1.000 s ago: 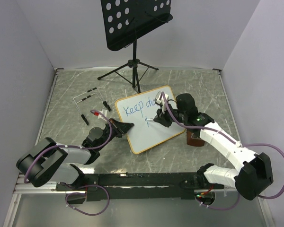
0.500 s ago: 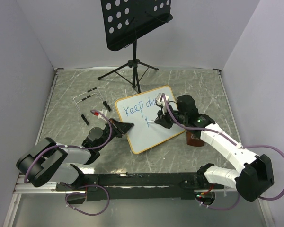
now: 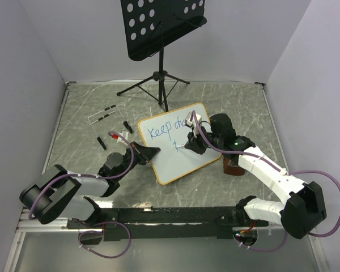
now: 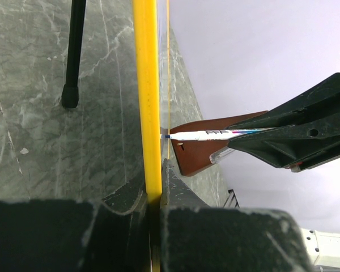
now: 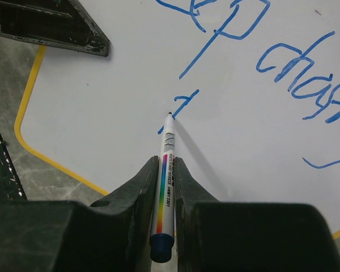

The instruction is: Write a sentence on the whiteboard

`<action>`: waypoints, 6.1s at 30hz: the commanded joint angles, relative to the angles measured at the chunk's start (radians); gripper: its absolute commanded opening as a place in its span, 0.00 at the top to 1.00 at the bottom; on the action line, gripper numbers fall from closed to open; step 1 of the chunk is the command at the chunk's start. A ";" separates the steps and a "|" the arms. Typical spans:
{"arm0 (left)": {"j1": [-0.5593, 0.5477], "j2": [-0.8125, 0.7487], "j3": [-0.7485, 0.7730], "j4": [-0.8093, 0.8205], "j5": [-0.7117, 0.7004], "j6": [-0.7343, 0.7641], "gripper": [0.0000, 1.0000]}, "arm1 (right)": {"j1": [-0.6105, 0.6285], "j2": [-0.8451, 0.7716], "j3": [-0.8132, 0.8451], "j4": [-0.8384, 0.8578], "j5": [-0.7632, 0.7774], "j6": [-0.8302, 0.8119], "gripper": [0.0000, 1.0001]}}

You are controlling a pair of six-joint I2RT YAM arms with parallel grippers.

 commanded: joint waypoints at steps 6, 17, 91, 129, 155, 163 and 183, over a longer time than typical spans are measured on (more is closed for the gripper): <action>-0.008 -0.017 0.004 0.116 0.027 0.054 0.99 | 0.005 0.008 0.010 0.027 -0.054 0.015 1.00; -0.008 -0.014 -0.001 0.126 0.023 0.054 0.99 | 0.008 0.009 0.017 -0.061 -0.135 -0.066 1.00; -0.007 -0.031 -0.014 0.122 0.013 0.059 0.99 | -0.063 -0.127 0.012 -0.089 -0.095 -0.101 1.00; -0.008 -0.026 -0.010 0.126 0.015 0.053 0.99 | -0.122 -0.121 -0.072 0.138 -0.221 -0.044 1.00; -0.007 -0.026 -0.014 0.126 0.013 0.047 0.99 | -0.124 -0.119 -0.080 0.158 -0.227 -0.028 1.00; -0.007 -0.025 -0.016 0.131 0.012 0.042 0.99 | -0.125 -0.118 -0.077 0.156 -0.213 -0.043 1.00; -0.007 -0.038 -0.008 0.109 0.017 0.040 0.99 | -0.152 -0.076 0.000 0.057 -0.279 -0.201 1.00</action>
